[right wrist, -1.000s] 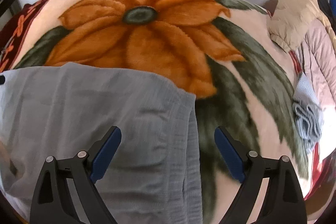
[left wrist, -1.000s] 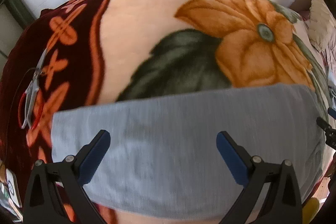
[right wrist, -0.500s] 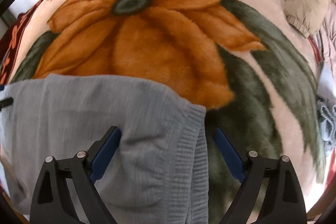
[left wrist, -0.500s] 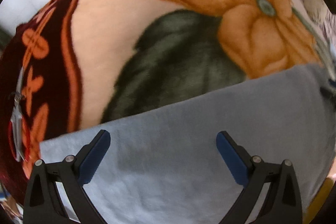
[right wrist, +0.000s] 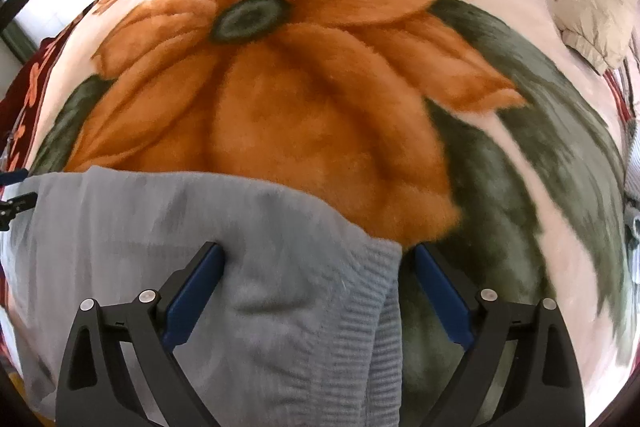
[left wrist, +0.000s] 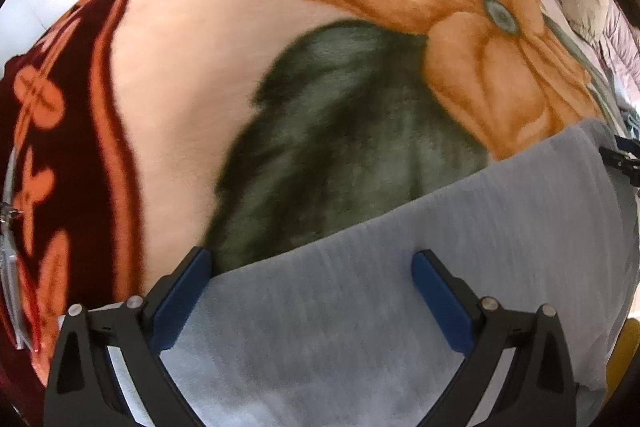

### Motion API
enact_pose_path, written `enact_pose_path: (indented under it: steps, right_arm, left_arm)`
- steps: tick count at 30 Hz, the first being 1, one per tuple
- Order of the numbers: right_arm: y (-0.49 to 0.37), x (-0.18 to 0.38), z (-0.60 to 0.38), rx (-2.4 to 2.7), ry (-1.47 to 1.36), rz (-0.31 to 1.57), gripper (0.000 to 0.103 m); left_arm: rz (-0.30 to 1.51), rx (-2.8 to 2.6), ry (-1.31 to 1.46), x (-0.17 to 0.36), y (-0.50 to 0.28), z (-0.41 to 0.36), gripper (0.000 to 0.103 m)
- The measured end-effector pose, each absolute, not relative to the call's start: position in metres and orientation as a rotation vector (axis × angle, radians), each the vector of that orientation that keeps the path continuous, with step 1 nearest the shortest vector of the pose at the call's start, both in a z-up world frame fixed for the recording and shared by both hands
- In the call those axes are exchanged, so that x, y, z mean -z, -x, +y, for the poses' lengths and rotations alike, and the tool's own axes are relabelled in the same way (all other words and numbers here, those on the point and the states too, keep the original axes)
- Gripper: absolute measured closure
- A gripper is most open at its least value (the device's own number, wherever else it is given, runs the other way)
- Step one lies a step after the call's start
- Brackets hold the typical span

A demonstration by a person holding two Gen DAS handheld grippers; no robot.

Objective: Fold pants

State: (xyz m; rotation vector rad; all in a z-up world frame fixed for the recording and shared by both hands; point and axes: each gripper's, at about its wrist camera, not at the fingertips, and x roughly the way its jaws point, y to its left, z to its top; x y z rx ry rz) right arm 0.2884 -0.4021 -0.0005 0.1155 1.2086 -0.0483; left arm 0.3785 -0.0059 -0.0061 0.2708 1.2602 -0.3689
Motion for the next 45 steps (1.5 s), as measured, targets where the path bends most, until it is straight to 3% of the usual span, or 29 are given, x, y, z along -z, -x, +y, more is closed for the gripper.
enact_pose_path:
  steps: [3, 6, 8, 10, 13, 14, 18, 32, 45]
  right_arm:
    - [-0.295, 0.002, -0.399, 0.034, -0.099, 1.213, 0.007]
    - [-0.295, 0.000, -0.394, 0.025, -0.091, 1.215, 0.017]
    - [-0.293, -0.003, -0.392, 0.015, -0.095, 1.213, 0.024]
    - [-0.291, -0.005, -0.388, 0.004, -0.086, 1.217, 0.030]
    - [-0.289, -0.010, -0.382, -0.030, -0.062, 1.208, 0.055]
    - [-0.287, -0.013, -0.381, -0.040, -0.054, 1.201, 0.071]
    - [-0.276, -0.028, -0.376, -0.061, -0.015, 1.147, 0.076]
    - [-0.210, -0.119, -0.397, -0.167, -0.188, 0.847, 0.076]
    - [-0.153, -0.156, -0.393, -0.180, -0.103, 0.813, 0.076]
  left_arm:
    - [1.260, 0.385, -0.233, 0.007, -0.377, -0.004, 0.007]
    - [1.256, 0.440, -0.218, 0.002, -0.371, -0.007, 0.028]
    - [1.259, 0.467, -0.222, -0.003, -0.364, -0.014, 0.052]
    - [1.258, 0.491, -0.235, -0.008, -0.360, -0.018, 0.069]
    - [1.252, 0.509, -0.258, -0.011, -0.353, -0.026, 0.092]
    - [1.250, 0.511, -0.265, -0.012, -0.355, -0.027, 0.095]
    - [1.220, 0.510, -0.272, -0.025, -0.344, -0.030, 0.097]
    - [1.013, 0.506, -0.108, -0.136, -0.286, -0.014, 0.097]
    - [0.855, 0.502, -0.139, -0.216, -0.216, -0.015, 0.097]
